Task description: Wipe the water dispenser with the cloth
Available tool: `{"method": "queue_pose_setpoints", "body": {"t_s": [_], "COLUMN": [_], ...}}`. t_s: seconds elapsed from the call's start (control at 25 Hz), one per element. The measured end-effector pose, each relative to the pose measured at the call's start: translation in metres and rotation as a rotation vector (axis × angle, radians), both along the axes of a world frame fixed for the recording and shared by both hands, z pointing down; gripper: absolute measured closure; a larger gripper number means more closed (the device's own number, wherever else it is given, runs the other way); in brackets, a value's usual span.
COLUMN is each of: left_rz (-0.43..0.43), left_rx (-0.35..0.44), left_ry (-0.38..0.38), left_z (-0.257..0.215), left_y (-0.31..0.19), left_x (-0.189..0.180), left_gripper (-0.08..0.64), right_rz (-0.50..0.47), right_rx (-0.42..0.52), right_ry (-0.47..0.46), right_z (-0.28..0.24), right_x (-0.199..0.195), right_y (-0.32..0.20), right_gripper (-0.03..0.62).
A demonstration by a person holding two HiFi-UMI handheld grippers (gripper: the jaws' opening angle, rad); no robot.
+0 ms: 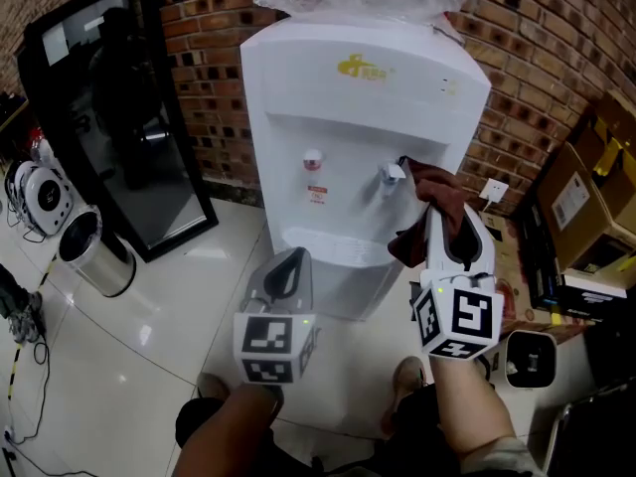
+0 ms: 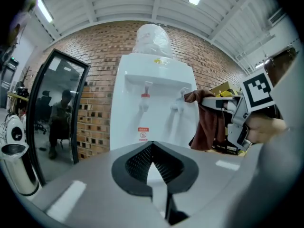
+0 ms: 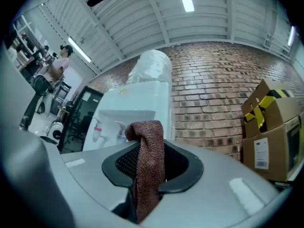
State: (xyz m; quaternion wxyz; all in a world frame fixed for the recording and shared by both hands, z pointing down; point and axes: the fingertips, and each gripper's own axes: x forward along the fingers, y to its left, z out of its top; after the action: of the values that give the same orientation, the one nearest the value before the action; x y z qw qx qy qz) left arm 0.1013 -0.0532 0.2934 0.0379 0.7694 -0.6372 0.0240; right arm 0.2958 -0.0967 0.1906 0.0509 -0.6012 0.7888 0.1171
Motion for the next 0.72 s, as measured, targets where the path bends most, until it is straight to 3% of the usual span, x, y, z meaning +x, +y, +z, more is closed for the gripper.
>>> {"method": "queue_pose_setpoints", "body": {"t_s": [0.16,0.32,0.52,0.72], "left_rz": [-0.078,-0.148,-0.208,-0.282], "left_rx": [0.002,0.003,-0.051,-0.08], "left_ry": [0.015,0.002,-0.033,0.021], "left_z": [-0.005,-0.009,0.005,0.011], "left_y": [0.005,0.012,0.025,0.045], "left_x": [-0.037,-0.073,-0.111,-0.15], "left_gripper": [0.56,0.56,0.56,0.56], "right_rz": [-0.16,-0.319,-0.445,-0.48], "right_rx": [0.084,0.108,-0.041,-0.126], "right_ry": [0.026,0.055,0.071,0.098], "right_z": [-0.009,0.003,0.056,0.094], "right_x": [-0.063,-0.138,-0.222,-0.27], "right_y": [0.022,0.033,0.022,0.005], "right_gripper": [0.476,0.476,0.476,0.476]}}
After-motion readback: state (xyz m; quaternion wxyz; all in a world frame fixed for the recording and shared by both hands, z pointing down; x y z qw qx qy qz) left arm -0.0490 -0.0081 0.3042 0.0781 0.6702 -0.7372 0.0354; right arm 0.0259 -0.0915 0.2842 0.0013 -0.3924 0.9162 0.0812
